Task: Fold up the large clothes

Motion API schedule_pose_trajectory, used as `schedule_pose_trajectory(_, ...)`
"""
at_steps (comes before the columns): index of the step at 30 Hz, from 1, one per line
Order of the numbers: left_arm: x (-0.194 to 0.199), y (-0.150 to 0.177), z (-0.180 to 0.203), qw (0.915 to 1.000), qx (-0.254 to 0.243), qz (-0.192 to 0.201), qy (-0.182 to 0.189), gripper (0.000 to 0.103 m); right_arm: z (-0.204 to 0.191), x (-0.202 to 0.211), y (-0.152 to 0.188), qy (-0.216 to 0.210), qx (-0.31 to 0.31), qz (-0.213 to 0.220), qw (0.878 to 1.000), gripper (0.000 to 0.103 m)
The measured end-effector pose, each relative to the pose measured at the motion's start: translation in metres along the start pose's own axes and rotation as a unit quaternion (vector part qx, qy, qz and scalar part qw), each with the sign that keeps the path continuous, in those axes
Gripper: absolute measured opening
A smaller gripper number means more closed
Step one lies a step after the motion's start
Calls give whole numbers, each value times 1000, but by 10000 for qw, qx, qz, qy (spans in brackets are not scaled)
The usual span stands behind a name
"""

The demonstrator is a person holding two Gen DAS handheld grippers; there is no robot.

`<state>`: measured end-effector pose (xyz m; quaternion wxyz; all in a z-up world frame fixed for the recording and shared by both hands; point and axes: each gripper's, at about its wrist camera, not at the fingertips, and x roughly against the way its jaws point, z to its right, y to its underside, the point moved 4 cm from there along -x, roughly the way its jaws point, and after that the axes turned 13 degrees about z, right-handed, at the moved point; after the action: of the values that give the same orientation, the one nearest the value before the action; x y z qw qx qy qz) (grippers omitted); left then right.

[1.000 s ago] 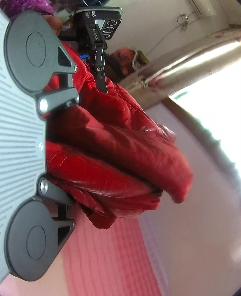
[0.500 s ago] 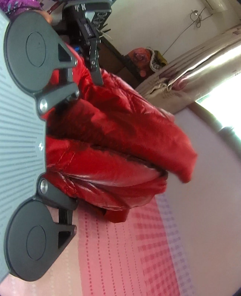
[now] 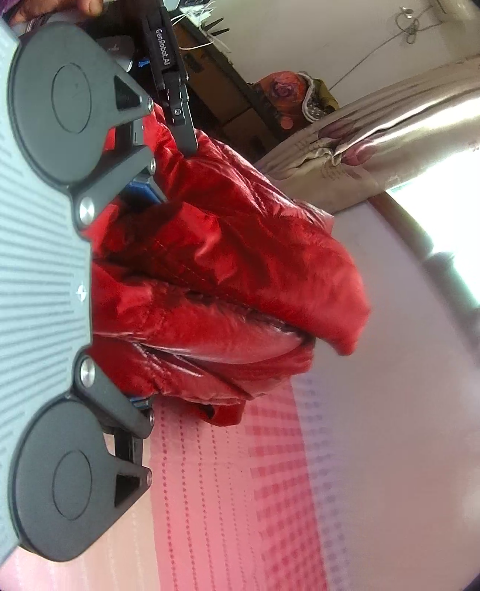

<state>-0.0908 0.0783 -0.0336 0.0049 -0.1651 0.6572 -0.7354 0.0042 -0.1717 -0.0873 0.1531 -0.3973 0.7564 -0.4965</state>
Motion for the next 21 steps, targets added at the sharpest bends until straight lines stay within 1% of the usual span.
schedule_pose_trajectory(5, 19, -2, 8, 9993, -288, 50, -225, 103, -11, 9, -5, 142, 272, 100, 9995, 88)
schedule_pose_trajectory(8, 33, -4, 8, 9985, -384, 155, -366, 103, -19, 22, -8, 228, 550, 259, 9979, 88)
schedule_pose_trajectory(10, 40, -5, 7, 9975, -407, 206, -546, 103, -24, 34, -10, 299, 758, 456, 9956, 88)
schedule_pose_trajectory(12, 48, -7, 6, 9953, -407, 318, -823, 103, -29, 47, -14, 316, 910, 684, 9930, 91)
schedule_pose_trajectory(15, 65, -11, 5, 9887, -414, 659, -1280, 103, -41, 64, -18, 315, 1039, 908, 9899, 98)
schedule_pose_trajectory(17, 75, -15, 7, 9852, -435, 808, -1448, 103, -51, 74, -18, 350, 1195, 1054, 9866, 100)
schedule_pose_trajectory(18, 80, -17, 10, 9835, -509, 845, -1514, 103, -57, 78, -17, 397, 1285, 1104, 9848, 102)
schedule_pose_trajectory(21, 95, -26, 21, 9793, -843, 824, -1645, 103, -72, 87, -12, 610, 1455, 1149, 9808, 103)
